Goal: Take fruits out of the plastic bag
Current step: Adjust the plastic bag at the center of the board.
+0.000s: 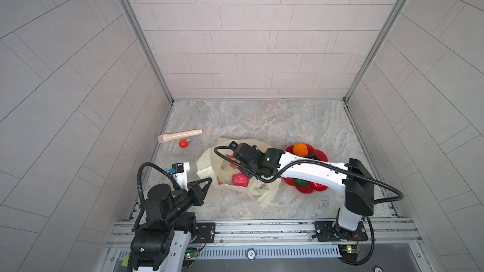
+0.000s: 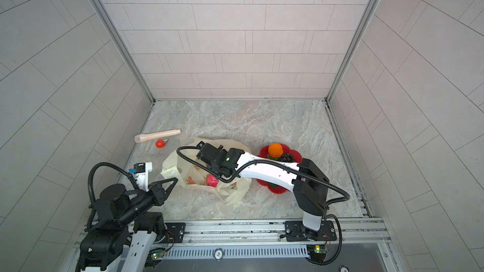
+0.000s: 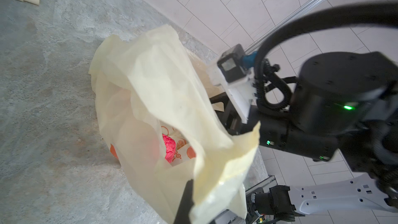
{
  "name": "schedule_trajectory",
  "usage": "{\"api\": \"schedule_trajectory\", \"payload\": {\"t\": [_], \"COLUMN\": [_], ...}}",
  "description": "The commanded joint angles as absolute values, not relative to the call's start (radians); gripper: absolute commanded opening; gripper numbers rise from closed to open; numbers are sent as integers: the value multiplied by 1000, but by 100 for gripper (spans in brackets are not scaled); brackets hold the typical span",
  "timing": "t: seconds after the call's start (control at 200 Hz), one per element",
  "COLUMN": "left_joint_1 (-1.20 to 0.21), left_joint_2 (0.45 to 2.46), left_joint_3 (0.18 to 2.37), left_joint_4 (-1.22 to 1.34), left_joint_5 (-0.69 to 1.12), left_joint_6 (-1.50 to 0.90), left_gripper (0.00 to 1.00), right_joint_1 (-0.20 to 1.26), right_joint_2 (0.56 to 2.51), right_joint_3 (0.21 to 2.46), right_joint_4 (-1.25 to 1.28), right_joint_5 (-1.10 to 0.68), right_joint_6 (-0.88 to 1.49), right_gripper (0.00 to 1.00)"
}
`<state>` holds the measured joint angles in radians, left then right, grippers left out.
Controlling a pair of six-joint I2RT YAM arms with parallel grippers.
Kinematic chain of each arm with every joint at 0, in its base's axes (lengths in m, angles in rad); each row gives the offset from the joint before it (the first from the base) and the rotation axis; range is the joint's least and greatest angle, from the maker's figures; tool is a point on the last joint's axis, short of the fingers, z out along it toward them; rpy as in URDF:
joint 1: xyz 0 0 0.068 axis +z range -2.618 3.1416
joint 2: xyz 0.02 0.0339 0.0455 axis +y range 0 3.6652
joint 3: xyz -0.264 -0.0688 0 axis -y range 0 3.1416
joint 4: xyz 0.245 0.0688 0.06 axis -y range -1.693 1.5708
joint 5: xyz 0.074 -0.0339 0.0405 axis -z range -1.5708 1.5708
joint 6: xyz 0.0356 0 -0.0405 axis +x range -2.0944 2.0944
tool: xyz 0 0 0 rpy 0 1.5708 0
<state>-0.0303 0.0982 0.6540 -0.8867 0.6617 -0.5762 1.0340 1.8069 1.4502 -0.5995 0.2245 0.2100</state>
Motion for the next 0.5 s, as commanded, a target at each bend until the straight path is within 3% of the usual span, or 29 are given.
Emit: {"api": "schedule_trajectory", "payload": {"t": [0.0,0.26,0.495], "left_joint_1": [-27,-29,-30], "left_joint_2": [110,104,80], "left_joint_3": [661,646,634], "left_joint_4": [-900,-927,-927], "left_joint_5": [676,691,694], "left_joint_6": [-558,-542,-539], "left_gripper": [2,3,3], "right_joint_1": [966,938,1090], "right_joint_2": [1846,1797,1667], "right_joint_3": [1447,1396,1218], "right_joint_4": [-663,-671,-537], "right_joint_5": [322,312,170], "right_joint_6": [198,163,52], "right_gripper": [41,47,54]}}
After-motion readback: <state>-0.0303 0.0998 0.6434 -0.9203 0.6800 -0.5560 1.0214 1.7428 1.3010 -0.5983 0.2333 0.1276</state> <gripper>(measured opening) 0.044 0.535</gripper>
